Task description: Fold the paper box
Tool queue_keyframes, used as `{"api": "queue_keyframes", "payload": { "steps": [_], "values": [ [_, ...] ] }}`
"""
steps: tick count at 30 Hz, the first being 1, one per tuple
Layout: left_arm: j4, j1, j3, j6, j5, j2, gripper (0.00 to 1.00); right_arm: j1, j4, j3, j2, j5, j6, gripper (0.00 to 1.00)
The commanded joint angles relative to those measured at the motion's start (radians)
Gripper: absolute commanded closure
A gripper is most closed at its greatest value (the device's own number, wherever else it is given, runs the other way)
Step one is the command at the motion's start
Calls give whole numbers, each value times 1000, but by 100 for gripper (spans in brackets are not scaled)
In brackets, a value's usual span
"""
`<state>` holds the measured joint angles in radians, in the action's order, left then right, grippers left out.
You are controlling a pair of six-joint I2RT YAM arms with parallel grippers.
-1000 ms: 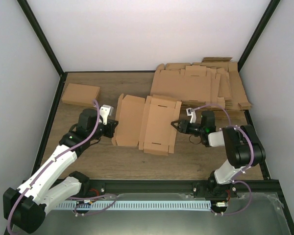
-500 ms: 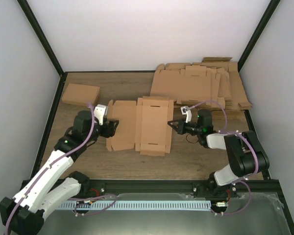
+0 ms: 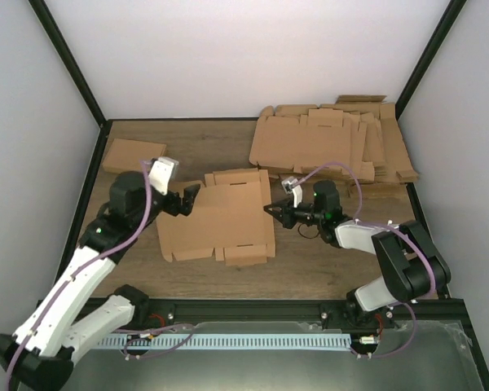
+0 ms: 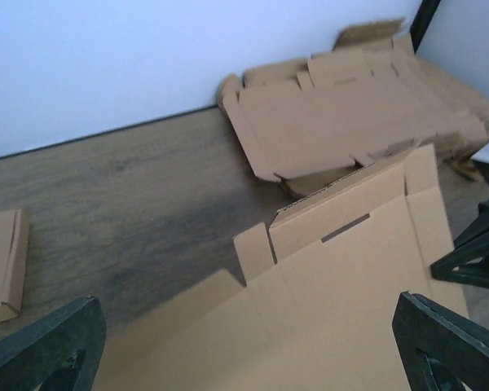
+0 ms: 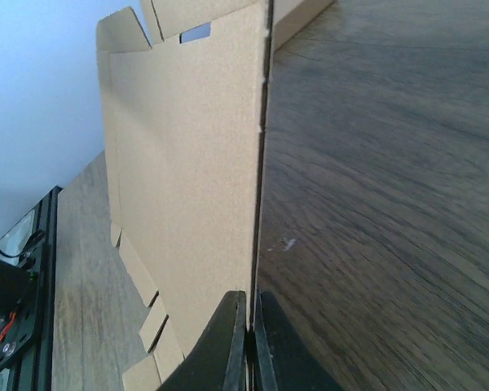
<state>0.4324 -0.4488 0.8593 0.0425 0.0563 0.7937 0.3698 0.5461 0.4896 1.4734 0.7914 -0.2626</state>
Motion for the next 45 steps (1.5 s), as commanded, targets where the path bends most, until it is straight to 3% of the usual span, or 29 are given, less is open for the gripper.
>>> {"api": "queue_keyframes", "payload": {
  "steps": [1,4,12,16,19,21,23,28,33,35,40,42,45],
  "values": [
    [54,-3,85,-128,56,102,1,34,-12,35,-31,15,84,99],
    [31,-3,87,-159,57,130,3,36,-3,30,-36,37,92,99],
    [19,-7,77,-447,312,156,7,39,23,16,-34,63,81,99],
    [82,-26,104,-638,355,209,22,43,29,18,-32,70,81,99],
    [98,-69,150,-671,269,287,17,47,24,20,-31,66,88,99],
    [94,-77,173,-673,241,331,7,50,25,19,-31,68,89,99],
    [95,-79,192,-684,215,368,6,54,28,18,-34,72,92,99],
    [111,-79,246,-707,140,435,18,69,20,21,-32,64,108,99],
    [135,-79,300,-715,157,483,44,79,6,28,-24,50,117,99],
    [142,-80,308,-712,190,473,46,80,3,26,-25,46,120,99],
    [75,-80,248,-706,267,347,30,79,4,23,-25,39,124,99],
    [-48,-79,192,-620,220,274,1,80,5,23,-23,37,125,99],
    [-272,-79,98,-434,84,168,0,80,6,24,-16,36,123,99]
  ]
}}
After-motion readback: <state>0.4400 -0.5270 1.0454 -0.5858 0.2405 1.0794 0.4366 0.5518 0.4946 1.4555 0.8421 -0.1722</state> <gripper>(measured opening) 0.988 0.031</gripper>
